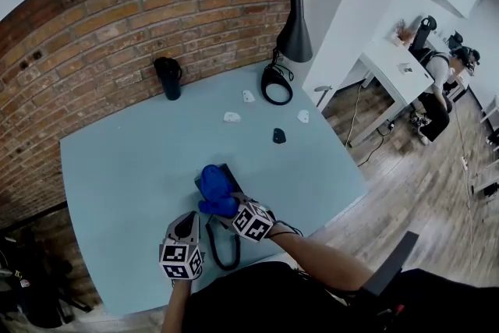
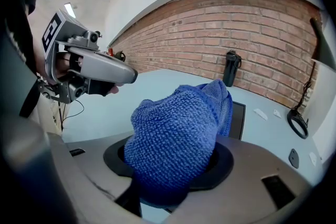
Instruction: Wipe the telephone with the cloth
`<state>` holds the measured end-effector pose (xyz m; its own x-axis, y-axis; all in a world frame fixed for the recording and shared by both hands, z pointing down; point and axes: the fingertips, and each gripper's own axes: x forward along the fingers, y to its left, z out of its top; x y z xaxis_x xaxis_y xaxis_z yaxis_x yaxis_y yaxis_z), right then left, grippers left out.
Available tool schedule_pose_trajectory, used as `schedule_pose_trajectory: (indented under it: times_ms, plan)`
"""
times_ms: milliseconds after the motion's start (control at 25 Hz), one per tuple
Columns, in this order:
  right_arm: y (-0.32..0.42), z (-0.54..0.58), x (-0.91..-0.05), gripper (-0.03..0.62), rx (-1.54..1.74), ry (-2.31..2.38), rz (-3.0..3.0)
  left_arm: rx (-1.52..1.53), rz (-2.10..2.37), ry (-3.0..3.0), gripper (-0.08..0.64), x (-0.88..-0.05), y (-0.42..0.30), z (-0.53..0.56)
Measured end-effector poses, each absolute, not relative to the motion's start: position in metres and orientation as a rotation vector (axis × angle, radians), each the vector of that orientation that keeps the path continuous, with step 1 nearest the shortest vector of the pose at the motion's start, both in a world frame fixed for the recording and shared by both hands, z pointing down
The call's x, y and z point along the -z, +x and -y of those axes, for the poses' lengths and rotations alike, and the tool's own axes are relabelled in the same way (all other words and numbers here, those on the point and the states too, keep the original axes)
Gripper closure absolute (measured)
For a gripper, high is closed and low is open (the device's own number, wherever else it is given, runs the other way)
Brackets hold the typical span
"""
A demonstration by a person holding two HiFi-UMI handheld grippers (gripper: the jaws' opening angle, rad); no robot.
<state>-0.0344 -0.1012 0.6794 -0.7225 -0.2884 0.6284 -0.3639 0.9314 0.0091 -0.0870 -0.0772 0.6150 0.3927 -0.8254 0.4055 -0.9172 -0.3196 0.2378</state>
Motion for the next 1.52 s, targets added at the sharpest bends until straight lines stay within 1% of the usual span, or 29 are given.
schedule_pose_trajectory:
  times_ms: [680,1000,1120,1520]
  plan:
    - [-0.004,0.054,-0.705,0.37,-0.229,0.424,2.385,-0.307,1.495,2.228,0.54,-0.618,-0.087,0.075]
    - [0.012,0.027,-0.722,0.37,-0.208,0.347,2.326,-0.309,1.499,2.234,0.541,-0.618,-0.087,0.075]
    - [0.022,-0.001,-0.743,0.37,-0.337,0.244,2.265,-0.302,1.511,2.226,0.541,-0.617,-0.09,0.075]
    - [0.018,0.0,-0.748,0.377,-0.347,0.225,2.226,-0.308,1.49,2.24,0.541,-0.62,-0.088,0.075]
